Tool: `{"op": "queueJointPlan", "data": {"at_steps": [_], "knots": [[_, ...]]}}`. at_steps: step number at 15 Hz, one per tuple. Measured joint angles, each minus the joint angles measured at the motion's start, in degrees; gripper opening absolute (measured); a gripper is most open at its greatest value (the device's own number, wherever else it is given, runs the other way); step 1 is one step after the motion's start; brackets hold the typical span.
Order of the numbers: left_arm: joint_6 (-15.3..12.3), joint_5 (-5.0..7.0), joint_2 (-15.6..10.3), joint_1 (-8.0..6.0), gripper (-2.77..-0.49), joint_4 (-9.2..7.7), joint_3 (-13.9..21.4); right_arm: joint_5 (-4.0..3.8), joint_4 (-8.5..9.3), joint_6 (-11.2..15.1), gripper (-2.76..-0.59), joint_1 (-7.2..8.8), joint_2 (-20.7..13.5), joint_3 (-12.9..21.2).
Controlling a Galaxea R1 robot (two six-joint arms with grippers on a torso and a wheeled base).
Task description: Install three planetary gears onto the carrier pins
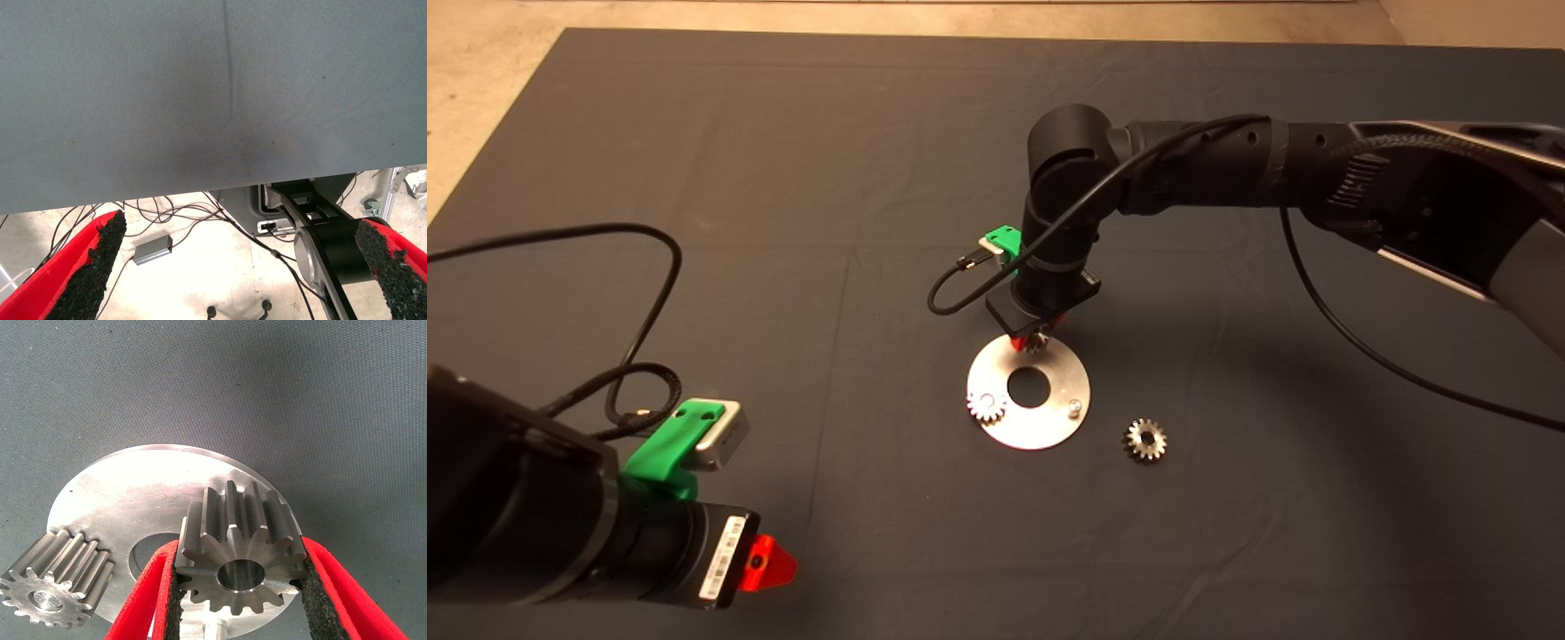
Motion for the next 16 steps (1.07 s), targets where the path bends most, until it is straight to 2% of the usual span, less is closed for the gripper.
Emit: {"op": "queueJointPlan", "data": {"at_steps": [10, 14, 16], "knots": [[0.0, -0.02, 0.18, 0.0, -0.77, 0.0, 0.0, -0.02, -0.02, -0.01, -2.25, -0.02, 0.0, 0.0], [0.0, 0.02, 0.46, 0.0, -0.77, 0.0, -0.02, -0.02, -0.11, -0.01, -2.18, 0.33, 0.0, 0.49], [0.0, 0.02, 0.62, 0.0, -0.77, 0.0, -0.02, -0.09, -0.15, -0.01, -2.06, 0.38, -0.01, 0.88]]}}
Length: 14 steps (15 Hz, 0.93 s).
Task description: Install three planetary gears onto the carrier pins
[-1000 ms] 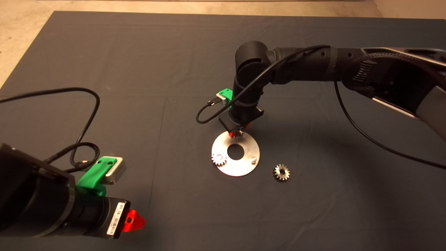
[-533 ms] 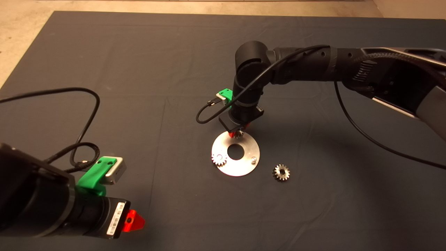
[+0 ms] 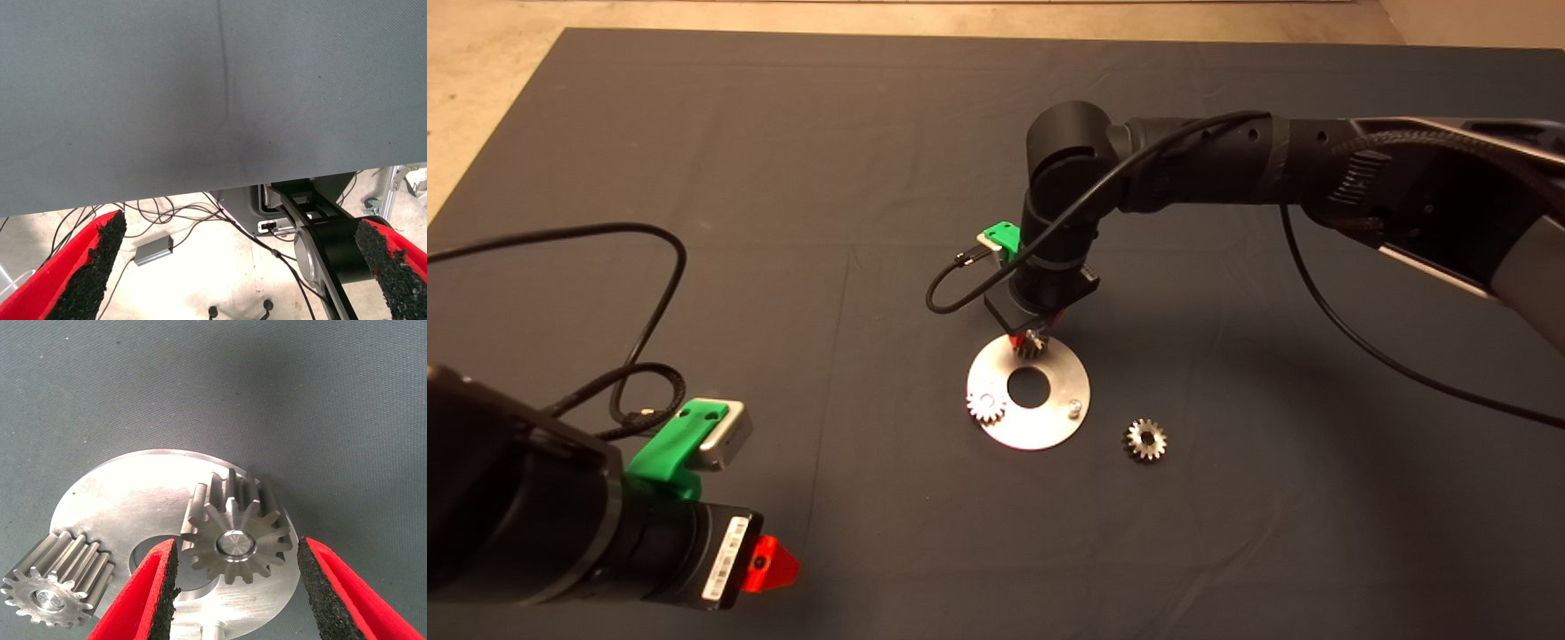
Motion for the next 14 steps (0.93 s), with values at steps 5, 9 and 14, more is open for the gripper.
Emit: {"op": "queueJointPlan", "data": {"at_steps": [5, 9, 14], "knots": [[0.0, 0.0, 0.43, 0.0, -0.77, 0.0, -0.02, -0.18, 0.0, 0.0, -1.91, 0.28, -0.21, 3.4], [0.0, 0.0, 0.95, 0.0, -0.77, 0.0, -0.13, 0.02, -0.02, 1.81, -1.66, 0.98, -3.46, 10.02], [0.0, -0.02, 1.0, 0.0, -0.77, 0.01, -0.16, -0.13, 0.0, 7.37, -1.5, 1.22, -13.17, 22.85]]}}
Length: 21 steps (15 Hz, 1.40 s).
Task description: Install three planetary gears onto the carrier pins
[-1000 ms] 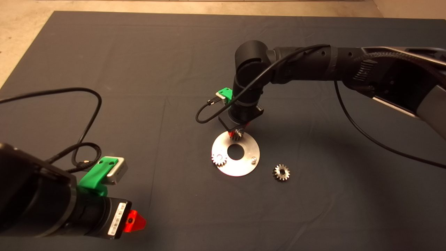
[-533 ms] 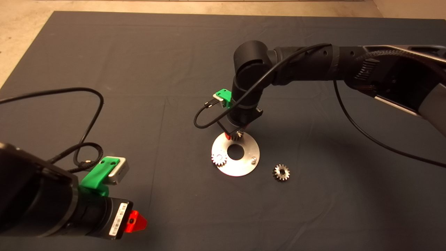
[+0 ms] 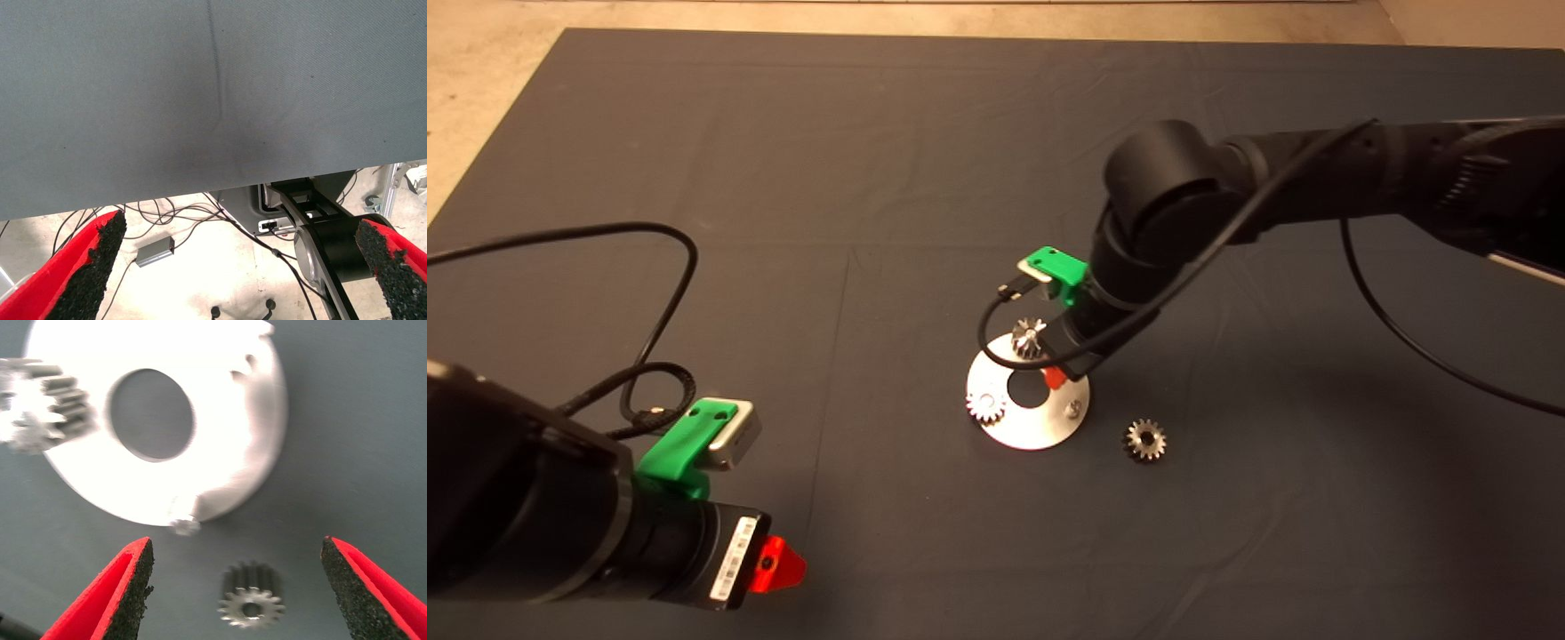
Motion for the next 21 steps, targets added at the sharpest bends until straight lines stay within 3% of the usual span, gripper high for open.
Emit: {"op": "queueJointPlan", "data": {"at_steps": [5, 15, 21], "knots": [[0.0, 0.02, 0.13, 0.0, -0.77, 0.0, 0.0, -0.12, 0.1, 3.3, -1.19, 0.17, -4.06, 5.95], [0.0, 0.02, 0.28, 0.01, -0.77, 0.0, 0.0, -0.12, 0.56, 7.33, -1.18, 0.5, -5.27, 10.31], [0.0, 0.0, 0.3, 0.01, -0.77, 0.0, 0.02, -0.11, 0.6, 8.37, -1.18, -2.7, -6.91, 10.91]]}}
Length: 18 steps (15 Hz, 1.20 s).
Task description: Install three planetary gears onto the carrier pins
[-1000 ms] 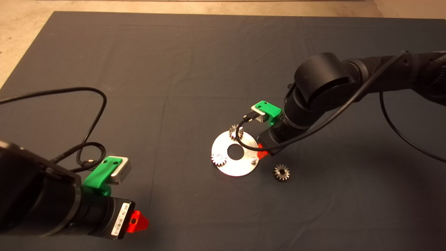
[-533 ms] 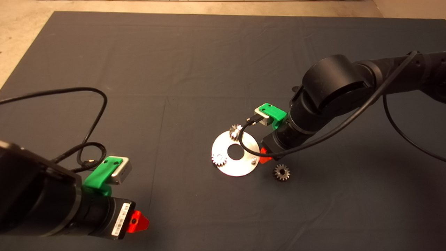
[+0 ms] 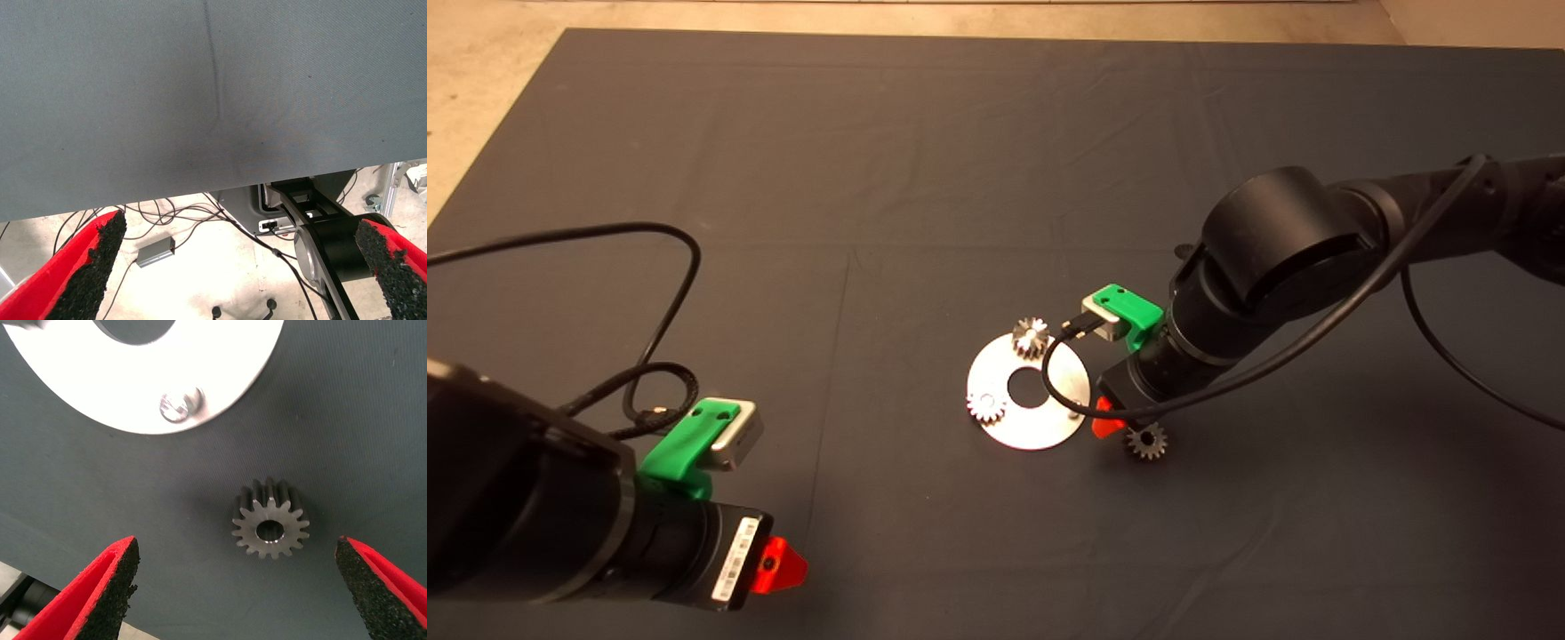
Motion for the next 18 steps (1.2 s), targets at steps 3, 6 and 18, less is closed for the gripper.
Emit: {"op": "queueJointPlan", "data": {"at_steps": [3, 6, 18], "knots": [[0.0, 0.02, 0.05, 0.0, -0.77, 0.0, 0.0, -0.01, 0.0, 0.09, -1.18, -1.58, -1.2, 0.05], [0.01, 0.02, 0.13, 0.0, -0.77, 0.0, 0.0, -0.01, 0.0, 0.2, -1.18, -2.43, -1.95, 0.16], [0.43, 0.0, 0.11, 0.02, -0.77, 0.0, 0.0, -0.01, -0.52, -1.18, -1.18, -5.74, -2.64, 0.35]]}}
